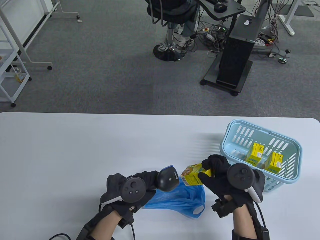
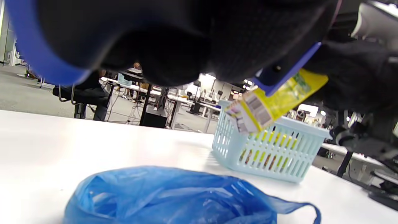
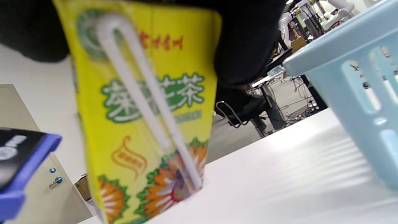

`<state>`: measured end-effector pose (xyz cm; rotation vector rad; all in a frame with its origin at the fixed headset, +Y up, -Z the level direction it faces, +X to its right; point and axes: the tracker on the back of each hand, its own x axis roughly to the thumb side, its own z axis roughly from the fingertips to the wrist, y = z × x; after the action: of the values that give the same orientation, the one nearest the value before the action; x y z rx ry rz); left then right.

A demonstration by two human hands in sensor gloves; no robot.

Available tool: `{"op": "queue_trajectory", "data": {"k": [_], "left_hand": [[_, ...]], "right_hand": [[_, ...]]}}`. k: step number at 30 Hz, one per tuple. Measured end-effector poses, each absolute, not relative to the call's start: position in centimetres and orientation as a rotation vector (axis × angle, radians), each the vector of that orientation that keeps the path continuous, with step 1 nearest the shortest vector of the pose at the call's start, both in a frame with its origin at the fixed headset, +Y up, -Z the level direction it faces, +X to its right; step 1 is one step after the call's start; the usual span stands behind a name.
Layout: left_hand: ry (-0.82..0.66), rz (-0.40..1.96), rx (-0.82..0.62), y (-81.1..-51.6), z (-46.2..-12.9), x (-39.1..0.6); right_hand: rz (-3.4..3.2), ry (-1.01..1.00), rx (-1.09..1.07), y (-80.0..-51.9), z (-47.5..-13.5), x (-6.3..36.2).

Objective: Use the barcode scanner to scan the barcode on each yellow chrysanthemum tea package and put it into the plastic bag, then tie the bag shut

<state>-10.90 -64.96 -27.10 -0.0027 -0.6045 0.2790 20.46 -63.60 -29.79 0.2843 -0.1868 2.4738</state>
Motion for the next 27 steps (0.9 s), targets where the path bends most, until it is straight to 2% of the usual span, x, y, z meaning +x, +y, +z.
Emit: {"op": "queue_trajectory", "data": {"k": [7, 13, 22, 27], "left_hand": [[-0.626, 0.213, -0.008, -65.2, -26.7, -9.7], [-0.619, 0.146, 0.015, -65.2, -26.4, -9.3], [-0.605, 0.115, -0.013, -65.1, -26.6, -9.2], [-0.567, 0.160, -0.009, -63.9, -26.8, -10.5]], "right_hand": [[2.494, -0.195, 0.269, -63.6, -29.8, 20.3], [2.473, -0.297, 0.230, -63.3, -29.5, 21.0], [2.457, -0.257, 0.261, -63.6, -29.5, 20.4], [2.535, -0.250, 0.303, -63.7, -29.5, 19.2]]}}
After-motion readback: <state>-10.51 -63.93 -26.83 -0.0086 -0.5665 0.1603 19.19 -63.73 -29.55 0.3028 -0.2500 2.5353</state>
